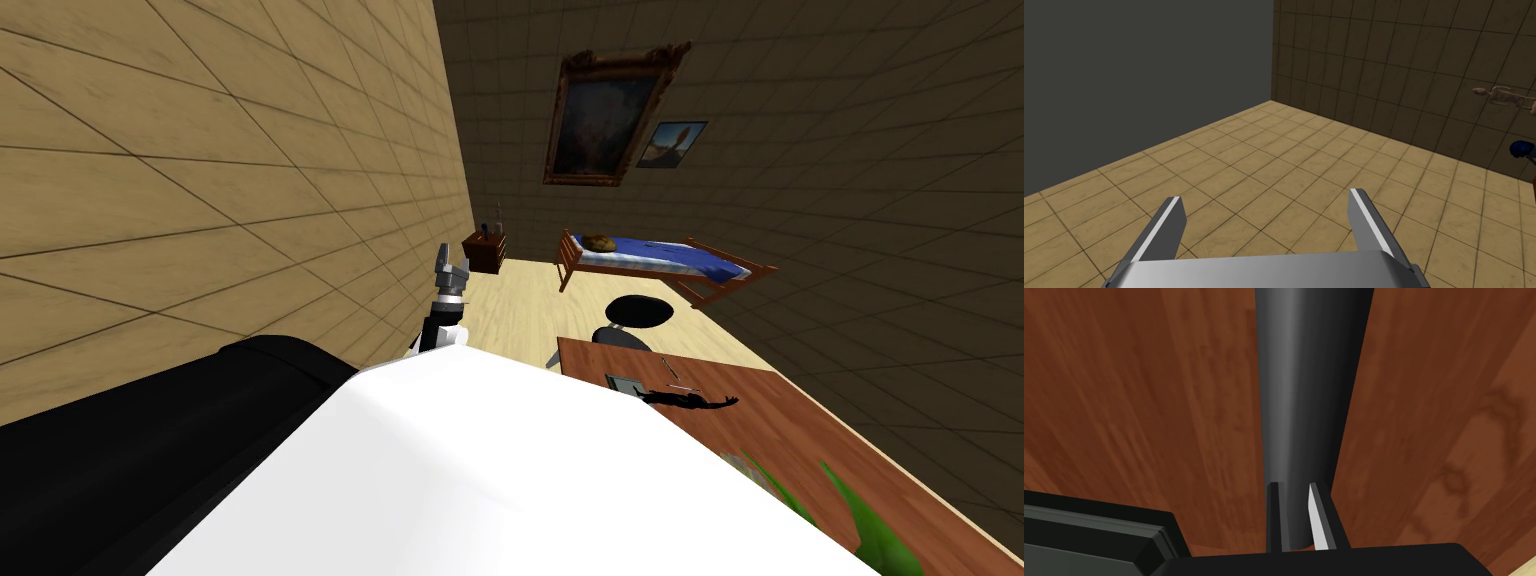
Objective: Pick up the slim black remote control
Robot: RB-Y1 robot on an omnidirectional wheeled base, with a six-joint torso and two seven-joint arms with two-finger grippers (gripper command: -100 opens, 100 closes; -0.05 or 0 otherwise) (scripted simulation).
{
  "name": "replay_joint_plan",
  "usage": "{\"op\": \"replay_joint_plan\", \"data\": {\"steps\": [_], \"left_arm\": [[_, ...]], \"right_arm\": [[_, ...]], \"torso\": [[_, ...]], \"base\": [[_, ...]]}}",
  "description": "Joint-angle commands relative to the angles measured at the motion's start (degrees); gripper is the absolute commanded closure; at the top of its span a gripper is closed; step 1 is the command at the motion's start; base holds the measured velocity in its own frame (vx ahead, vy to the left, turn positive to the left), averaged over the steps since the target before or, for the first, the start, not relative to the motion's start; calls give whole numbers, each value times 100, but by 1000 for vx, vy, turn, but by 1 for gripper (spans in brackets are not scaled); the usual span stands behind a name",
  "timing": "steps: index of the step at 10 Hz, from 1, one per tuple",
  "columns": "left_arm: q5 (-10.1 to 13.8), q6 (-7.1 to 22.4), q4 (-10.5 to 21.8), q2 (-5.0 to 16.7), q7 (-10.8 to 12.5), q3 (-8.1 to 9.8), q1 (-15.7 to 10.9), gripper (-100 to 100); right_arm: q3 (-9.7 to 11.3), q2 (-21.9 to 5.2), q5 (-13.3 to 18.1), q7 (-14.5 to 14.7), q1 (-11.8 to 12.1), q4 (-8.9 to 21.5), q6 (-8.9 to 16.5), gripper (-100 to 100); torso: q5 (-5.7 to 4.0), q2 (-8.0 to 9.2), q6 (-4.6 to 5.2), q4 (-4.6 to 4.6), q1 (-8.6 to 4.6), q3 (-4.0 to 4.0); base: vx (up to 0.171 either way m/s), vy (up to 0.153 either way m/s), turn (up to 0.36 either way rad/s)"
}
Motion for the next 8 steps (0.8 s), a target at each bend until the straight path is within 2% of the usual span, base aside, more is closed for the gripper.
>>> {"op": "replay_joint_plan", "data": {"steps": [1,2,4,6,7,8], "left_arm": [[0,0,0,0,0,0,0,0],[0,0,0,0,0,0,0,0],[0,0,0,-1,0,-1,0,0],[0,0,0,-1,0,-1,0,0],[0,0,0,-1,0,-1,0,0],[0,0,0,0,0,0,0,0]], "right_arm": [[0,0,0,0,0,0,0,0],[86,-198,-17,-80,74,-114,-70,100],[92,-407,-15,-132,152,-195,-216,100],[97,-617,-14,-184,230,-276,-362,100],[170,-583,-28,-228,228,-335,-251,100],[171,-597,-28,-235,235,-341,-264,0]], "torso": [[0,0,0,0,0,0],[0,0,0,0,0,0],[8,-7,2,-3,46,-5],[9,-9,-1,-1,32,-5],[9,-9,0,-2,32,-5],[5,-5,-1,-1,20,-3]], "base": [[0,0,0],[26,72,-41],[26,117,-58],[24,74,-31],[9,37,-15],[1,7,1]]}}
